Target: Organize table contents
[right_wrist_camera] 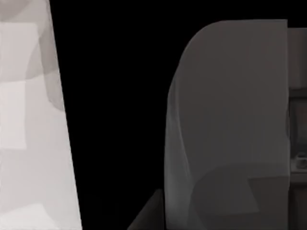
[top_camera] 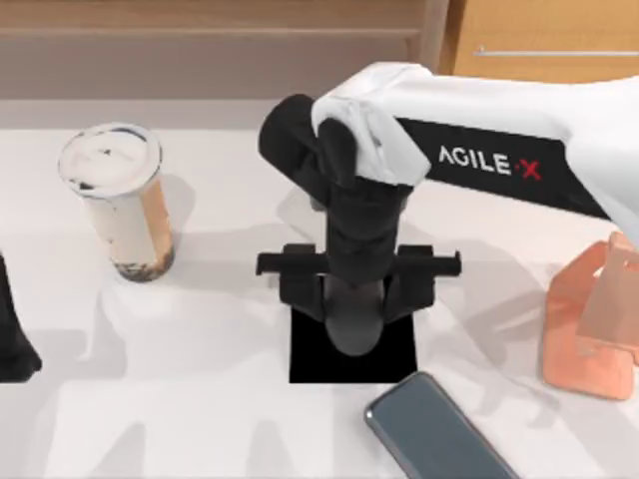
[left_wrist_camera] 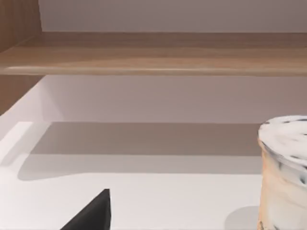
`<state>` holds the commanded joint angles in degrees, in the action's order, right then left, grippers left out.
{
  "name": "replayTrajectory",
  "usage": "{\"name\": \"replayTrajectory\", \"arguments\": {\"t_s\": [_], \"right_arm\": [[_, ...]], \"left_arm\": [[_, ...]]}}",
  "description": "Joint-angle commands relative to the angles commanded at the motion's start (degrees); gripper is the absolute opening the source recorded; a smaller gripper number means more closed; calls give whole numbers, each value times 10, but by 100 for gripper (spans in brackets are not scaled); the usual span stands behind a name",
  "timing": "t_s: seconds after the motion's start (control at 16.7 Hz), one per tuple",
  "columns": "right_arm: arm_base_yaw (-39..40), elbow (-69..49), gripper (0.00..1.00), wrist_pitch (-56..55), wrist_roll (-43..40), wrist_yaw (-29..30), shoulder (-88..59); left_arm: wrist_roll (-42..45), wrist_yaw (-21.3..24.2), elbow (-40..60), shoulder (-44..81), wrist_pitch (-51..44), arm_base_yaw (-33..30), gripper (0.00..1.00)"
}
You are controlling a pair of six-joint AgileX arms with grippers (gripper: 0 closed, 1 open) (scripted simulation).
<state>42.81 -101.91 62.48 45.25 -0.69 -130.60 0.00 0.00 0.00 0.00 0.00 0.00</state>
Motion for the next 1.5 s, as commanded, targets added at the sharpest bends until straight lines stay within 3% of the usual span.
{"name": "replayTrajectory", "arguments": {"t_s": [0.24,1.02,1.5], "right_arm": [[0,2,0,-2,0,0,-1],[0,2,98,-2,0,0,-1],[0,2,100,-2,0,0,-1]], "left_arm": [[0,0,0,0,0,0,100],[0,0,0,0,0,0,100],[0,0,0,0,0,0,100]]}}
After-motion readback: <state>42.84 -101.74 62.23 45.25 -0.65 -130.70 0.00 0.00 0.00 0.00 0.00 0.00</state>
